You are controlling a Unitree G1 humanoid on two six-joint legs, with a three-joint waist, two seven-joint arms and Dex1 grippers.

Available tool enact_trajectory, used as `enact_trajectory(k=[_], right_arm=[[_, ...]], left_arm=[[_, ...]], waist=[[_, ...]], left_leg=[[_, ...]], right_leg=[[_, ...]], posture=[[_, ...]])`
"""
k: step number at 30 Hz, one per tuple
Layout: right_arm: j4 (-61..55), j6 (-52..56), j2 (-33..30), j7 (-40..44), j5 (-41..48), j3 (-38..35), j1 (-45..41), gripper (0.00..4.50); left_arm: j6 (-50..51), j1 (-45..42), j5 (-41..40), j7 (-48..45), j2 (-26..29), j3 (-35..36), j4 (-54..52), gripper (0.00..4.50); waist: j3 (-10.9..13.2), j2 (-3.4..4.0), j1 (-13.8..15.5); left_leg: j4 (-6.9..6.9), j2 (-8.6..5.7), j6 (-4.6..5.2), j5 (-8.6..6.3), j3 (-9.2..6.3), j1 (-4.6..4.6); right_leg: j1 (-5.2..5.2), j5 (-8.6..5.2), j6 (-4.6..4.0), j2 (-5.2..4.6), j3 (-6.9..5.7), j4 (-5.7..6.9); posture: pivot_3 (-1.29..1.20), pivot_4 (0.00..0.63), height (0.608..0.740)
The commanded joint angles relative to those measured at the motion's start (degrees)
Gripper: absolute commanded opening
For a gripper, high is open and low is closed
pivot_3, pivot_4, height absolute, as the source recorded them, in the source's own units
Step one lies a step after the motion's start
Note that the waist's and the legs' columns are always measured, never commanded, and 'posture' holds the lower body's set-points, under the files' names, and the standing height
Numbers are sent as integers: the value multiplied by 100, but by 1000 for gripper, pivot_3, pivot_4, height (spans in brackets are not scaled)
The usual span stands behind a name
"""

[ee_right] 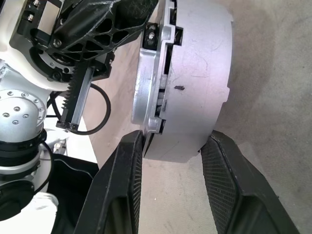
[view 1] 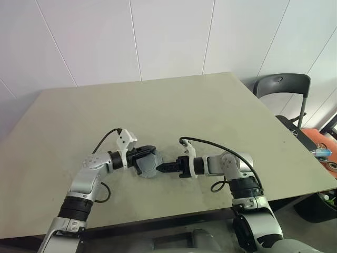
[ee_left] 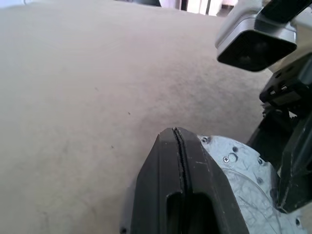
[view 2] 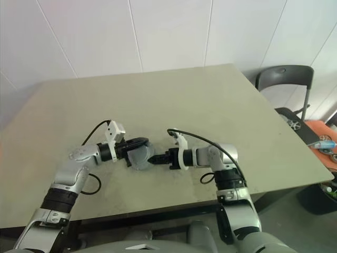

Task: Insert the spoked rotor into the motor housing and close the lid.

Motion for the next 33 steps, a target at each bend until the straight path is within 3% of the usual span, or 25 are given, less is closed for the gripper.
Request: enact_trajectory(k=[1, 14, 25, 33], right_arm=[[-78, -131, 72, -37, 108, 100, -103, 1654], [-57, -270, 86, -89, 112, 105, -98, 1435], [561, -447, 676, -778, 435, -1121, -422, 1435], [914, -500, 895, -1216, 712, -1846, -661, 1435]], left_arm=[[71, 31, 96, -17, 23, -93, 76, 0], [115, -13, -26, 6, -45, 20, 71, 0], [71, -713, -210, 1137, -590, 851, 749, 0], [406, -830, -633, 1308, -658, 1254, 796, 0]], waist=[[0, 1, -2], [0, 1, -1], [3, -3, 1], [2, -4, 34]], left_leg=[[0, 0, 0, 0, 1, 0], [0, 4, 0, 0, 1, -1], [1, 9, -1, 1, 0, -7], [6, -6, -5, 3, -4, -93]], right_leg=[[0, 0, 0, 0, 0, 0], [-2, 0, 0, 0, 0, 0], [-12, 6, -6, 6, 0, 1], [-99, 28, -20, -10, -1, -3]], posture=[[0, 0, 740], [0, 0, 740], [0, 0, 740], [0, 0, 740]])
